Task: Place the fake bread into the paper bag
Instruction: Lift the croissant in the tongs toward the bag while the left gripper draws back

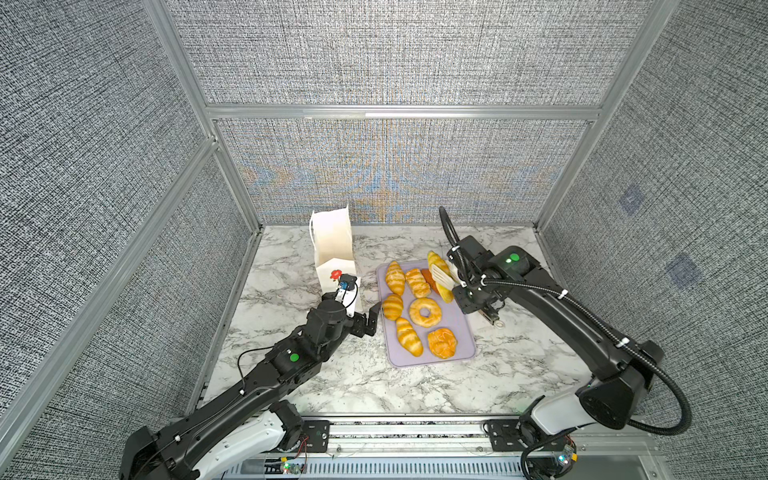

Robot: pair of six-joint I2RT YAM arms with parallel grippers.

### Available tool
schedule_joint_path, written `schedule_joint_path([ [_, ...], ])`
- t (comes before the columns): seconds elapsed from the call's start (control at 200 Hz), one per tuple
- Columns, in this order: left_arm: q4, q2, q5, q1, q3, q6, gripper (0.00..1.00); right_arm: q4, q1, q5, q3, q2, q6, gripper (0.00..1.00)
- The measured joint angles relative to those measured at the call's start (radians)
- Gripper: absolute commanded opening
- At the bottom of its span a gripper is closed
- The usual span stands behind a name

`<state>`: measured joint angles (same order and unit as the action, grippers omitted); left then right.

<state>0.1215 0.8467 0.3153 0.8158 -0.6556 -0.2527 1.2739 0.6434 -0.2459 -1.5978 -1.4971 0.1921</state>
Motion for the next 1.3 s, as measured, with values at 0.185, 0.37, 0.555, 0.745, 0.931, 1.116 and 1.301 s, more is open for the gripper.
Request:
schedule_joint_path([
  [0.185, 0.072, -0.070, 0.096, 0.000, 0.007, -0.029, 0.99, -0.005, 0.004, 0.039, -0.087, -0.003, -0.035, 0.35],
  [0.37, 0.158, -0.084, 0.181, -0.002, -0.005, -0.068, 0.99, -0.012, 0.026, 0.077, -0.171, -0.014, -0.060, 0.35],
  [0.555, 0.233, -0.109, 0.248, -0.020, -0.020, -0.097, 0.99, -0.043, 0.057, 0.119, -0.229, -0.023, -0.071, 0.35],
  [0.745, 0.265, -0.169, 0.271, -0.095, -0.001, -0.099, 0.99, -0.063, 0.092, 0.155, -0.309, -0.055, -0.074, 0.34],
  [0.931, 0.246, -0.187, 0.215, -0.185, 0.034, -0.068, 0.99, -0.095, 0.135, 0.211, -0.389, -0.090, -0.077, 0.34],
  [1.116, 0.162, -0.188, 0.150, -0.204, 0.063, 0.005, 0.99, -0.145, 0.159, 0.271, -0.452, -0.135, -0.077, 0.34],
  [1.301, 0.082, -0.167, 0.101, -0.230, 0.081, 0.072, 0.99, -0.180, 0.164, 0.320, -0.493, -0.190, -0.082, 0.34],
])
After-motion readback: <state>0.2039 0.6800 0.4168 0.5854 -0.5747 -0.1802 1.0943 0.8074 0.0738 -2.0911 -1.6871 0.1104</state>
